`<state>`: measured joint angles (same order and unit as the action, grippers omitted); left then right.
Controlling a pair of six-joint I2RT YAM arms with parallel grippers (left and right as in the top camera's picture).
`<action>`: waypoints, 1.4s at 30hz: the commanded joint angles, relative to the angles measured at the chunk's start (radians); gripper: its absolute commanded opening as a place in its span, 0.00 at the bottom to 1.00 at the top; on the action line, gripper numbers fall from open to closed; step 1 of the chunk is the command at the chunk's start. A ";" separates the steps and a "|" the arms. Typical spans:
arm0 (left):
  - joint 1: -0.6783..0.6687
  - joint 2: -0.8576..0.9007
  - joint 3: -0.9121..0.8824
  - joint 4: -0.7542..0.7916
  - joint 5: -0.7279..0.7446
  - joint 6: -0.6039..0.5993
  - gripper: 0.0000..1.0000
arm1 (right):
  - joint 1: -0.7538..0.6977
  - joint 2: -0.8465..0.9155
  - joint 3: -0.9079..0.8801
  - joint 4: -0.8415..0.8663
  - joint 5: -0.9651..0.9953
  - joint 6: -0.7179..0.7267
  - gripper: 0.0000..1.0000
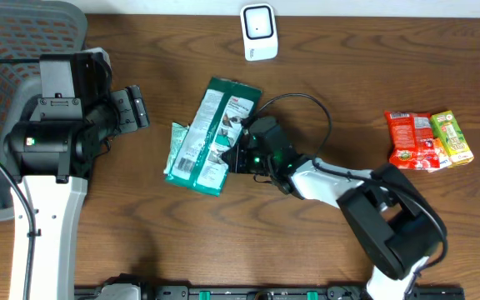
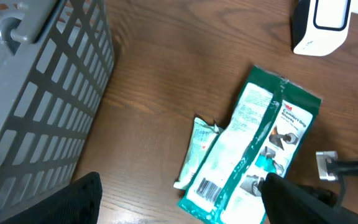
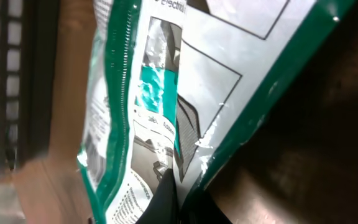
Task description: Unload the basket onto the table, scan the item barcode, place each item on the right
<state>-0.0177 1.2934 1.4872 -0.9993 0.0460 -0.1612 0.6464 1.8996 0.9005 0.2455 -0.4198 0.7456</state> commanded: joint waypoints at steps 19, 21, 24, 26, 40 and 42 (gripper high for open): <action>-0.001 0.000 0.018 -0.003 -0.010 -0.009 0.83 | -0.195 -0.256 -0.003 -0.454 -0.137 -0.345 0.01; -0.001 0.000 0.018 -0.003 -0.010 -0.009 0.83 | -0.197 -0.256 -0.003 -0.499 -0.139 -0.381 0.01; -0.001 0.000 0.018 -0.003 -0.010 -0.009 0.83 | -0.197 -0.256 -0.003 -0.545 -0.139 -0.443 0.01; -0.001 0.000 0.018 -0.003 -0.010 -0.009 0.83 | -0.197 -0.256 -0.003 -0.565 -0.134 -0.461 0.01; -0.001 0.000 0.018 -0.003 -0.010 -0.009 0.83 | -0.194 -0.256 -0.003 -0.583 -0.054 -0.463 0.01; -0.001 0.000 0.018 -0.003 -0.010 -0.009 0.83 | -0.194 -0.256 -0.003 -0.587 -0.048 -0.463 0.01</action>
